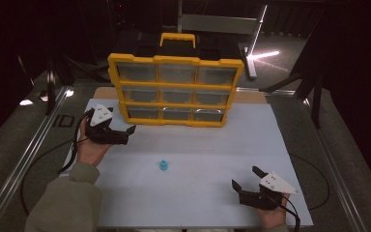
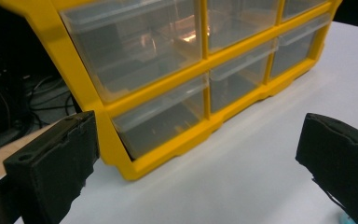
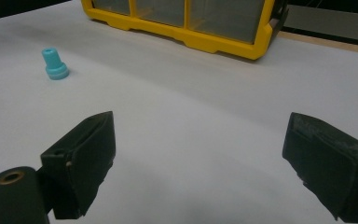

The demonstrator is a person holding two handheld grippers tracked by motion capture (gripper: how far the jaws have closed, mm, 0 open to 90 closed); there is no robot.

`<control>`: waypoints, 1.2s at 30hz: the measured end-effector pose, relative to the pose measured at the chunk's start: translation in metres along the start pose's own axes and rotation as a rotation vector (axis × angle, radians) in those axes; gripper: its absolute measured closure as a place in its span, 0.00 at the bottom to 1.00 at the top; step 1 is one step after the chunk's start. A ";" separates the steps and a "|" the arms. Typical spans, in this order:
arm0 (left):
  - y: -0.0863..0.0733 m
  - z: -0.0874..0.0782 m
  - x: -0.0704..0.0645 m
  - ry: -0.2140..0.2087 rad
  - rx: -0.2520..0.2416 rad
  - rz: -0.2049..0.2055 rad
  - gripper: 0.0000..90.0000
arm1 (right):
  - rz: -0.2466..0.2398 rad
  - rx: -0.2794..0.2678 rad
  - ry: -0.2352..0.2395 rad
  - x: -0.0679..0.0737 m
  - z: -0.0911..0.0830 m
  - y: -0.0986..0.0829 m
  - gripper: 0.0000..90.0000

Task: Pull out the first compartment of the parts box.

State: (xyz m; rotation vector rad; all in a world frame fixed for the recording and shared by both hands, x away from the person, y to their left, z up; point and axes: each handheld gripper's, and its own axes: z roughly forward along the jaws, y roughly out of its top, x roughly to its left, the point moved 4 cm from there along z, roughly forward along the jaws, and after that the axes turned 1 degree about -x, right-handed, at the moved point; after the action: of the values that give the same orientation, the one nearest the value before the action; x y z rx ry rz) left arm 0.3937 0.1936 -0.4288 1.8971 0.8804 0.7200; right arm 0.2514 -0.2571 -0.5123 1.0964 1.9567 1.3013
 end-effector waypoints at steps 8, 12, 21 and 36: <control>0.017 0.011 0.004 0.014 0.061 0.105 0.00 | 0.001 -0.001 0.004 0.000 0.000 0.000 0.11; 0.025 0.017 0.005 0.025 0.083 0.139 0.00 | -0.001 0.000 0.004 0.001 0.001 0.000 0.11; 0.040 0.024 0.008 0.055 0.120 0.206 0.00 | -0.001 0.000 0.006 0.000 0.001 0.000 0.11; 0.061 0.029 0.000 0.174 0.232 0.489 0.00 | -0.003 0.004 0.009 0.001 0.002 0.000 0.11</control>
State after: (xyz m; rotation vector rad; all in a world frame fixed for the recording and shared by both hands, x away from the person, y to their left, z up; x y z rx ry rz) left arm 0.4335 0.1585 -0.3869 2.3190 0.6243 1.1275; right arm 0.2522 -0.2553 -0.5135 1.0913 1.9677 1.3033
